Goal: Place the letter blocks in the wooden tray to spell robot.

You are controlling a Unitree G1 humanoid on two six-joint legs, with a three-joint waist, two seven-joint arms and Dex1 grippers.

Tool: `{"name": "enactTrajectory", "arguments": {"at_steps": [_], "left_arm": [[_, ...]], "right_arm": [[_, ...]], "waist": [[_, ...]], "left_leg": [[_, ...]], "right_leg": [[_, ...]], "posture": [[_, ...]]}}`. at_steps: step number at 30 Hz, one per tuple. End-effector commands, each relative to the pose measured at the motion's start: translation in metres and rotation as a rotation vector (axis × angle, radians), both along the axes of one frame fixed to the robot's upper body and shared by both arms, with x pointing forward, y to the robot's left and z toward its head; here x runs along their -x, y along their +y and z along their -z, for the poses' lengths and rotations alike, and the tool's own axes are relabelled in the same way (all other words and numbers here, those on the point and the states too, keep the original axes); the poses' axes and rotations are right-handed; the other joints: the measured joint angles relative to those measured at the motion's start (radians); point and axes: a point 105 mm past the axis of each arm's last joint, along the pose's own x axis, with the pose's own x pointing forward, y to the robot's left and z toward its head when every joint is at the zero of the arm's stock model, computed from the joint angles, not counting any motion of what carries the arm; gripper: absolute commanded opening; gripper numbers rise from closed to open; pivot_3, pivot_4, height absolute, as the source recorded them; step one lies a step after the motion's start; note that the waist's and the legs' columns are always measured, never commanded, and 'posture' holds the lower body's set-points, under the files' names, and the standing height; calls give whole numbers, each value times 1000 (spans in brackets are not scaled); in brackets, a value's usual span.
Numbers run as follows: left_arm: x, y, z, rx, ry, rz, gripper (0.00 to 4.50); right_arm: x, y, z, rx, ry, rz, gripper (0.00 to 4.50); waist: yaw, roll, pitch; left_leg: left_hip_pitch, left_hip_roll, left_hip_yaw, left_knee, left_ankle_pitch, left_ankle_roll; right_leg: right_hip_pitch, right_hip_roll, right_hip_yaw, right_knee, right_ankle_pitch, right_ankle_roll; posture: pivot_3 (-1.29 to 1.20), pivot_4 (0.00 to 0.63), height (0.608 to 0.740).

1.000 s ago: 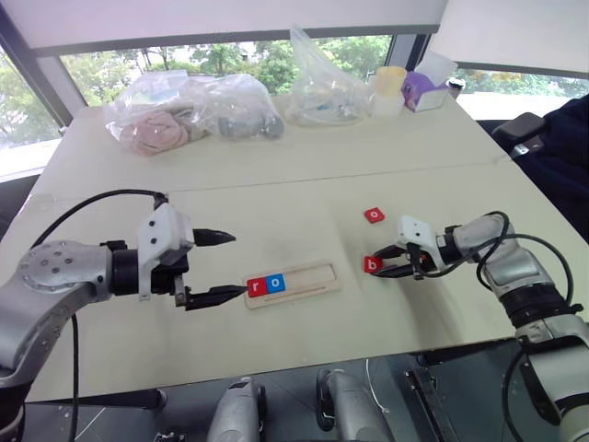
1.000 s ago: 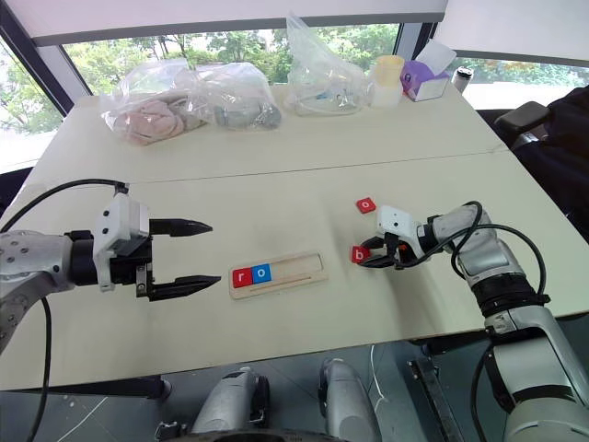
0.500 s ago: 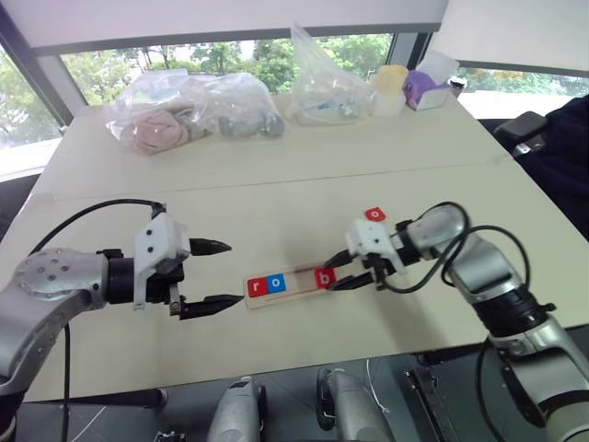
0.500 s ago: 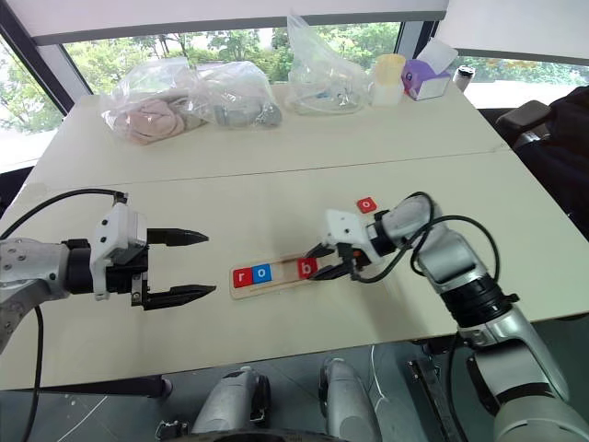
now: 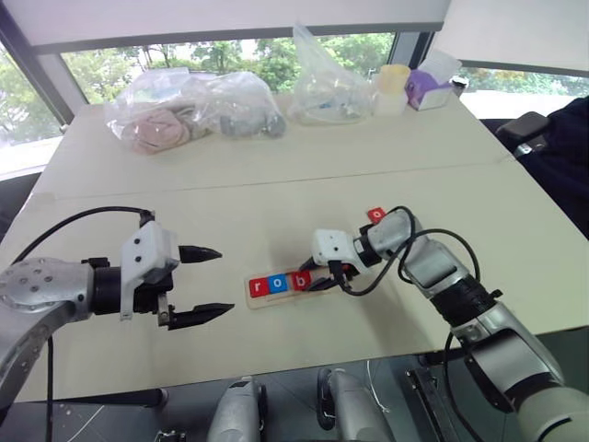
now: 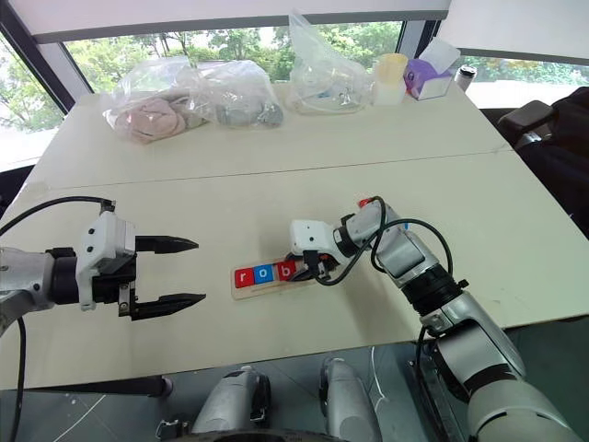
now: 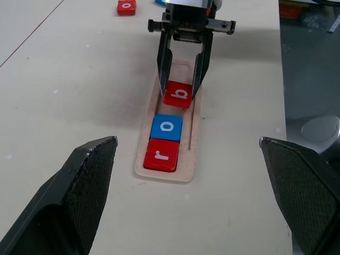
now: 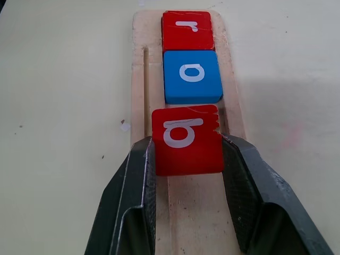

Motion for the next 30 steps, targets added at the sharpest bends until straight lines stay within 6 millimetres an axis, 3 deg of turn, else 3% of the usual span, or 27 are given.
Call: {"name": "enactTrajectory", "arguments": {"at_steps": [1,27,30], "left_arm": [[2,-3,-8,-1,-35,12,4500],[-5,-15,-17,20,-51,8,4500],[-5,-15,-17,21,-53,5,4500]], "right_arm": [[-2,7,-12,-16,-40,-29,1139],[-9,11,-13,-25,-35,-10,1139],[-10,11,-14,-26,-34,-9,2560]], "waist": [[0,0,0],[0,0,0],[0,0,0]], "left_leg": [[0,0,0,0,0,0],[0,0,0,0,0,0],[0,0,0,0,0,0]], "right_leg": [[0,0,0,0,0,0],[0,1,0,0,0,0],[0,1,0,0,0,0]], "posture": [[0,150,740],[0,150,740],[0,150,740]]}}
